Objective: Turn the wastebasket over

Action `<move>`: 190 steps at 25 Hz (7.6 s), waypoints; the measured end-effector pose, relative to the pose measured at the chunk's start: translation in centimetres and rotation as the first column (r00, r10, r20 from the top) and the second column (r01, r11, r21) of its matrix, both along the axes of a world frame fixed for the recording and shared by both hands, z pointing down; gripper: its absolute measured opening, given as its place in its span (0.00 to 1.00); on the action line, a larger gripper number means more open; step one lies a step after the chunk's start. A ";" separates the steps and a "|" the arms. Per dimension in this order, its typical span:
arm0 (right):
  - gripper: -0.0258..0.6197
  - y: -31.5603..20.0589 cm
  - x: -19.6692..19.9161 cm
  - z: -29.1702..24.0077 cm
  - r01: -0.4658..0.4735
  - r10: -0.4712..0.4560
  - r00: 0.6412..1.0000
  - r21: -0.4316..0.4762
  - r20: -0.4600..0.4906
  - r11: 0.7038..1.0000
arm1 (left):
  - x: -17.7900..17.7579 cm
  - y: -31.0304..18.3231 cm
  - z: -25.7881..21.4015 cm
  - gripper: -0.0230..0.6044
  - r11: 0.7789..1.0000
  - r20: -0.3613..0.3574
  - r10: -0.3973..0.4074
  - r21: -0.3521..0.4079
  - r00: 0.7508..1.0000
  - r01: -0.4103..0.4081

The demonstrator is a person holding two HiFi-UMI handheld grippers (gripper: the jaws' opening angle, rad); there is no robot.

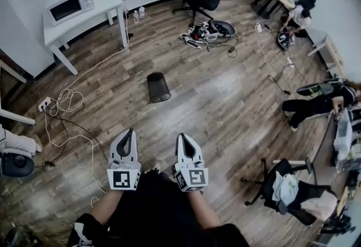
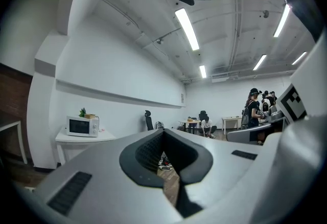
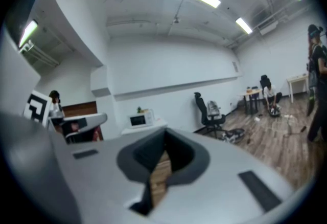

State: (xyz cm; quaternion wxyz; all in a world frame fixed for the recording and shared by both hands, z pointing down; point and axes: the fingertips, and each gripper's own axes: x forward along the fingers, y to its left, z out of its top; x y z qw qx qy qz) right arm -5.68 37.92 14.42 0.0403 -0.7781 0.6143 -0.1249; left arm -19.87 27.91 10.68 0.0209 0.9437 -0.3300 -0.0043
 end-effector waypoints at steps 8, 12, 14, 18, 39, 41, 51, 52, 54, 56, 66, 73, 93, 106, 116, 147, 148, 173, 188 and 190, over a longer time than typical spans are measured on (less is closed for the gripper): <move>0.09 0.0 3.1 1.5 0.036 -0.036 0.999 -0.018 -0.001 0.999 | 2.1 0.4 0.3 0.08 0.999 -0.009 -0.032 0.001 0.999 0.032; 0.09 -1.8 4.3 2.1 0.046 -0.046 0.999 -0.016 -0.009 0.999 | 3.4 -0.9 1.7 0.08 0.999 0.014 -0.033 0.001 0.999 0.033; 0.09 -2.8 5.3 2.5 0.048 -0.048 0.999 -0.016 -0.018 0.999 | 4.4 -1.8 2.6 0.08 0.999 0.020 -0.034 -0.009 0.999 0.034; 0.09 -5.5 7.6 3.7 0.053 -0.054 0.998 -0.033 -0.019 0.998 | 6.8 -4.3 3.6 0.08 0.999 0.006 -0.042 -0.023 0.999 0.042; 0.09 -27.7 17.4 9.8 0.196 -0.200 0.979 -0.115 -0.033 0.974 | 15.5 -23.2 9.3 0.08 0.982 0.020 -0.146 -0.117 0.989 0.147; 0.09 -28.9 17.7 11.0 0.206 -0.211 0.977 -0.131 -0.024 0.970 | 15.7 -23.9 10.1 0.08 0.980 0.026 -0.147 -0.129 0.989 0.150; 0.09 -34.1 19.9 18.1 0.282 -0.289 0.957 -0.163 -0.022 0.946 | 18.4 -27.8 14.2 0.08 0.978 0.041 -0.179 -0.100 0.983 0.182; 0.09 -34.5 20.2 19.1 0.290 -0.296 0.955 -0.163 -0.017 0.943 | 18.8 -28.1 14.9 0.08 0.977 0.039 -0.189 -0.098 0.981 0.192; 0.09 -35.3 21.0 21.2 0.305 -0.310 0.951 -0.166 -0.002 0.938 | 19.6 -28.6 17.0 0.08 0.973 0.051 -0.203 -0.100 0.978 0.207; 0.09 -36.2 22.1 23.8 0.321 -0.322 0.946 -0.167 0.019 0.932 | 20.6 -29.2 19.4 0.08 0.973 0.068 -0.208 -0.089 0.976 0.214; 0.09 -38.2 27.4 39.9 0.335 -0.329 0.942 -0.165 0.067 0.928 | 25.3 -30.3 34.3 0.08 0.974 0.097 -0.214 -0.057 0.972 0.220; 0.09 -38.4 29.3 49.9 0.344 -0.341 0.939 -0.182 0.049 0.921 | 26.5 -31.4 43.7 0.08 0.984 0.140 -0.167 -0.033 0.976 0.173; 0.18 -39.4 24.9 70.9 0.585 -0.604 0.797 -0.253 0.003 0.771 | 28.6 -31.8 52.0 0.08 0.975 0.020 -0.219 -0.041 0.976 0.219; 0.28 -37.8 22.4 83.1 0.602 -0.802 0.587 -0.601 -0.115 0.527 | 30.0 -31.7 51.6 0.08 0.986 -0.030 -0.169 -0.010 0.985 0.168; 0.32 -37.0 23.2 89.0 0.442 -0.896 0.405 -0.818 -0.183 0.368 | 29.0 -32.2 52.2 0.08 0.981 -0.026 -0.194 -0.026 0.981 0.194; 0.13 -43.8 24.6 84.7 0.475 -0.849 0.528 -0.822 -0.019 0.314 | 26.5 -32.6 52.1 0.08 0.972 -0.027 -0.234 -0.006 0.972 0.234; 0.12 -44.5 24.6 84.2 0.481 -0.846 0.533 -0.817 -0.015 0.318 | 26.4 -32.7 52.1 0.08 0.972 -0.024 -0.236 -0.007 0.971 0.236; 0.12 -51.1 18.4 79.8 0.800 -0.431 0.574 -0.365 0.696 0.476 | 16.1 -41.2 58.5 0.31 0.942 0.132 -0.215 -0.235 0.968 0.241; 0.12 -52.3 15.7 77.1 0.823 -0.408 0.498 -0.269 0.765 0.500 | 7.9 -44.3 85.3 0.53 0.525 0.310 -0.087 -0.793 0.947 0.308; 0.12 -52.5 15.2 76.8 0.830 -0.410 0.482 -0.253 0.774 0.497 | 7.4 -44.8 86.3 0.46 0.496 0.300 -0.121 -0.807 0.946 0.319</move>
